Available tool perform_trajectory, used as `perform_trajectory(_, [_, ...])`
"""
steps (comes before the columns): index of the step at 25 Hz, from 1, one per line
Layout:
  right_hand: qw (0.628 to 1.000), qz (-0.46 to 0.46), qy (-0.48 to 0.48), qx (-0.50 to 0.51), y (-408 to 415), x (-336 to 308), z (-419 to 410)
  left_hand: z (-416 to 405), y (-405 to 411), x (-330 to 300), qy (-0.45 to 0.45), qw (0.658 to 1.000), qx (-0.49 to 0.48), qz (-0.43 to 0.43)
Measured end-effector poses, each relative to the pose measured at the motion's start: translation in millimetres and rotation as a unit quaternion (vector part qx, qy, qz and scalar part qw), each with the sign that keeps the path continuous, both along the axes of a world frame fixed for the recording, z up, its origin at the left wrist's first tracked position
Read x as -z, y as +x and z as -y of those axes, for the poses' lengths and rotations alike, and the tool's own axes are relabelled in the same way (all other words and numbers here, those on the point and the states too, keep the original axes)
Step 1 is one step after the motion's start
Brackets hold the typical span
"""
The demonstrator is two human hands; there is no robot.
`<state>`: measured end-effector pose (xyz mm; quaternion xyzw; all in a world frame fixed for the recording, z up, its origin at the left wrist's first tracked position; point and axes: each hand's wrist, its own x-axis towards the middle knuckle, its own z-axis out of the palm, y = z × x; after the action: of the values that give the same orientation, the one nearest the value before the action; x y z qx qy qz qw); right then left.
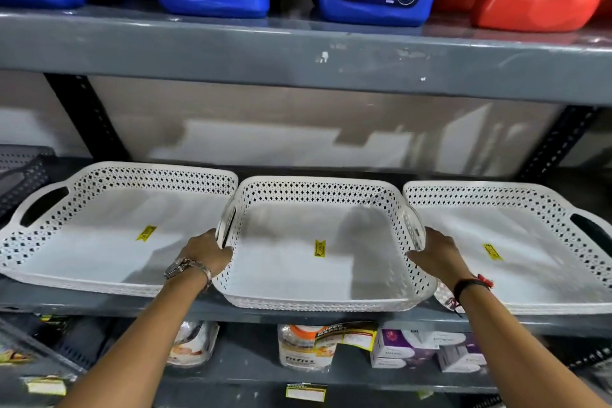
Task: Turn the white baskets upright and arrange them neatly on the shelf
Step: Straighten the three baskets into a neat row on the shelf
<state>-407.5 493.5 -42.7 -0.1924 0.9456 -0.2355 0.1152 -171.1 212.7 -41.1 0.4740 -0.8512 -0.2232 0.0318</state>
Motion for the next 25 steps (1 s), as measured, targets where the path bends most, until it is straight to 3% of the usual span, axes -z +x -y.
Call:
perform_trajectory(19, [1.0,0.001,0.014,-0.009,-10.5,-1.4,5.6,-1.4,-7.5,3.1,0.004,0.999,-0.028,0.02])
perform_trajectory(25, [1.0,0.03,0.002,-0.006,-11.9,-8.5,6.5,7.7,-10.9,-7.0,0.048,0.998,-0.024,0.027])
